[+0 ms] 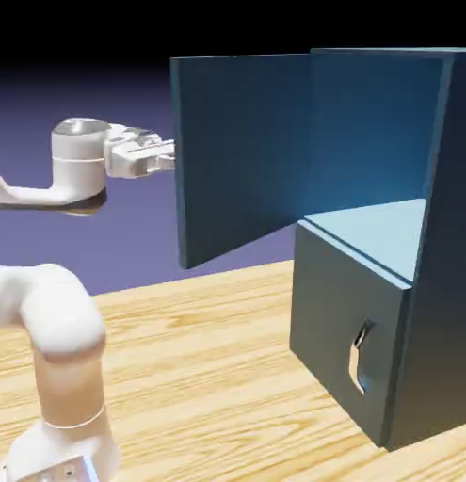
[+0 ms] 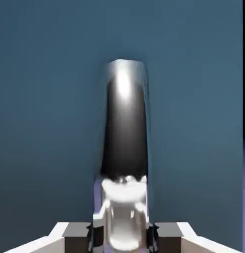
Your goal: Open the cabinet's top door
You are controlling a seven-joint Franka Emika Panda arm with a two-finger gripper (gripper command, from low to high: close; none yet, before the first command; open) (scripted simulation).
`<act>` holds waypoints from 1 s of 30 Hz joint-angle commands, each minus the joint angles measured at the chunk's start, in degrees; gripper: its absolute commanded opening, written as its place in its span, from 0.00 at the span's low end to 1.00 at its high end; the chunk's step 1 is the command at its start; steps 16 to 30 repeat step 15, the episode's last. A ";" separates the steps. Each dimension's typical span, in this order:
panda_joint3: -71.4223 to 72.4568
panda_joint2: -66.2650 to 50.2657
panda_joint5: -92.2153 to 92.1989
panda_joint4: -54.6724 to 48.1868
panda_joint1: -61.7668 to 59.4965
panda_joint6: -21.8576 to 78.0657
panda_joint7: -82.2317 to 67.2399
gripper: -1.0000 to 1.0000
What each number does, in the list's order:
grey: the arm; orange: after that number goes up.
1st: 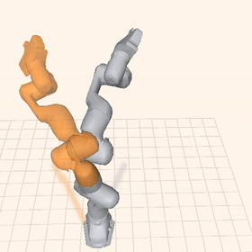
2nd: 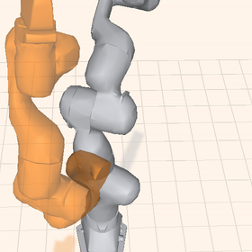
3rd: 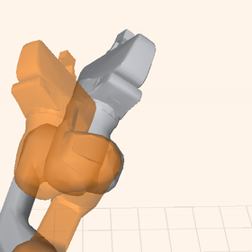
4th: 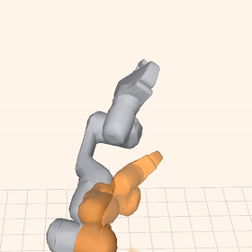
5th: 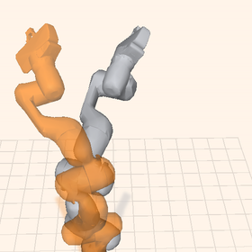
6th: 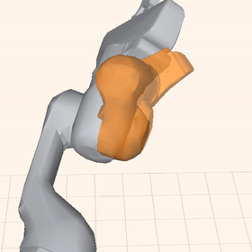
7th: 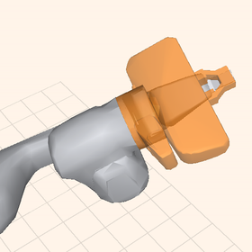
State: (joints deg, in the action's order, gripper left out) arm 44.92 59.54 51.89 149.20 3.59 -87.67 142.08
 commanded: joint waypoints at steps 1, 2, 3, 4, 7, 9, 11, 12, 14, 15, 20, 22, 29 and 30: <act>2.09 -1.25 -1.32 -1.96 -1.71 2.14 0.31 0.00; 4.16 -2.47 -2.56 -3.98 -3.54 4.20 0.61 0.00; 6.24 -3.63 -3.71 -6.04 -5.49 6.24 0.89 0.00; 8.28 -4.71 -4.79 -8.12 -7.50 8.22 1.15 0.00; 14.07 -7.38 -7.50 -14.15 -13.73 13.67 1.71 0.00; 17.63 -8.65 -8.97 -17.93 -17.88 16.85 1.90 0.00; 21.00 -9.57 -10.28 -21.56 -22.03 19.77 1.95 0.00; 22.62 -9.86 -10.87 -23.33 -24.11 21.12 1.90 0.00; 24.93 -10.17 -11.72 -25.90 -27.17 23.03 1.78 0.00; 24.93 -10.17 -11.72 -25.90 -27.17 23.03 1.78 1.00; 24.93 -10.17 -11.72 -25.90 -27.17 23.03 1.78 1.00; 24.93 -10.17 -11.72 -25.90 -27.17 23.03 1.78 1.00; 24.93 -10.17 -11.72 -25.90 -27.17 23.03 1.78 1.00; 24.93 -10.17 -11.72 -25.90 -27.17 23.03 1.78 1.00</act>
